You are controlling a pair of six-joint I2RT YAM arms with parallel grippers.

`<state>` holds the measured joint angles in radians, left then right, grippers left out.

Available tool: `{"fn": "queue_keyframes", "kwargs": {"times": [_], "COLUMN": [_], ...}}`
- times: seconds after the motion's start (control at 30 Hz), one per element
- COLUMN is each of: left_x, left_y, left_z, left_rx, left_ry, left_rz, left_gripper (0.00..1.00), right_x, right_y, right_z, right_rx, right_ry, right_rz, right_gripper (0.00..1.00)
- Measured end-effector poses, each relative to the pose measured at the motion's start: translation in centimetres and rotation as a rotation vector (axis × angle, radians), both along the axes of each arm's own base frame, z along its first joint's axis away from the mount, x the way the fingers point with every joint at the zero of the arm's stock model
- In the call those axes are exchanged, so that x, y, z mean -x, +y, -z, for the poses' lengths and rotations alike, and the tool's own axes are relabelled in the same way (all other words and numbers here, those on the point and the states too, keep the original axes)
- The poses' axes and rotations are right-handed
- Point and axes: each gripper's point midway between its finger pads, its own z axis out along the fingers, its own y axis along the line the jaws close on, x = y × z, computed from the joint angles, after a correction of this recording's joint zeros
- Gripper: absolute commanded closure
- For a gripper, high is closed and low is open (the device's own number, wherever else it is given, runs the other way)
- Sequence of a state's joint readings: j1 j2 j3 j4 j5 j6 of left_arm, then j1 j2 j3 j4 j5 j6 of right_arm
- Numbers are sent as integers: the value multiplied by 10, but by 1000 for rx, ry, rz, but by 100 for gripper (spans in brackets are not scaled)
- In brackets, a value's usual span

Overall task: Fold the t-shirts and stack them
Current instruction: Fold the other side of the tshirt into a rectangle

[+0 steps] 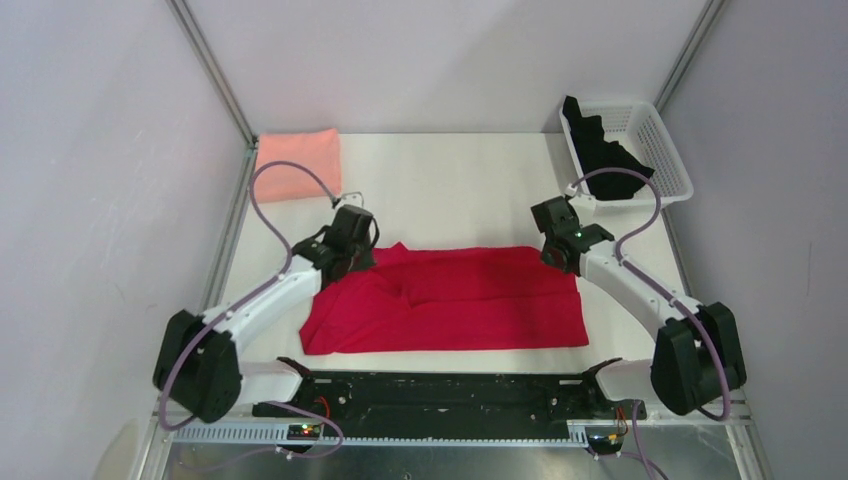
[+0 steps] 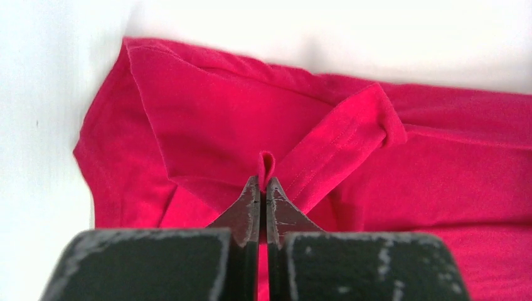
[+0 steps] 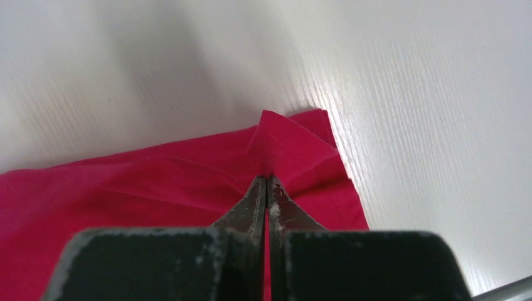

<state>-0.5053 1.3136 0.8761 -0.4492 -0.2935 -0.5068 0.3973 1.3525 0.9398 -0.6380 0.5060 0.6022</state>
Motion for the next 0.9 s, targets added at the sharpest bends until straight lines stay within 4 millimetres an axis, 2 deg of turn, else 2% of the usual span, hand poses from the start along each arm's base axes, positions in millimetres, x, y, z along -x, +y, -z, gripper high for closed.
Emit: {"fn": "queue_keyframes", "kwargs": {"times": [0.2,0.4,0.5,0.53,0.57,0.6,0.63,0.73,0.77,0.8,0.83,0.87,0.9], "left_x": [44,76,90,95,102,110,116,148,161,177,193,203,212], "left_y": [2,3,3,4,6,7,8,5,3,0,-5,-9,-19], "left_z": [-1,-2,4,9,14,21,27,56,65,74,80,80,73], "left_rx": [37,91,104,106,108,114,116,148,160,177,205,227,283], "left_ry": [-29,-54,-43,-32,-15,12,34,150,194,241,285,303,303], "left_rz": [24,36,42,44,42,39,37,54,75,100,131,163,204], "left_gripper": [100,100,92,87,73,68,57,40,28,22,8,2,1], "right_x": [27,40,46,49,52,54,57,72,79,87,98,107,113], "right_y": [-3,-9,-12,-14,-16,-18,-19,-28,-30,-33,-36,-38,-39], "right_z": [-5,-1,6,9,11,13,14,23,26,29,32,33,32], "right_rx": [-10,-7,3,5,9,9,8,25,27,26,23,13,-2], "right_ry": [-14,-10,16,25,37,45,51,93,106,122,135,138,131], "right_rz": [-19,-21,-15,-10,0,11,26,81,93,107,118,130,133], "right_gripper": [100,100,98,87,77,62,57,42,39,31,27,15,5]}}
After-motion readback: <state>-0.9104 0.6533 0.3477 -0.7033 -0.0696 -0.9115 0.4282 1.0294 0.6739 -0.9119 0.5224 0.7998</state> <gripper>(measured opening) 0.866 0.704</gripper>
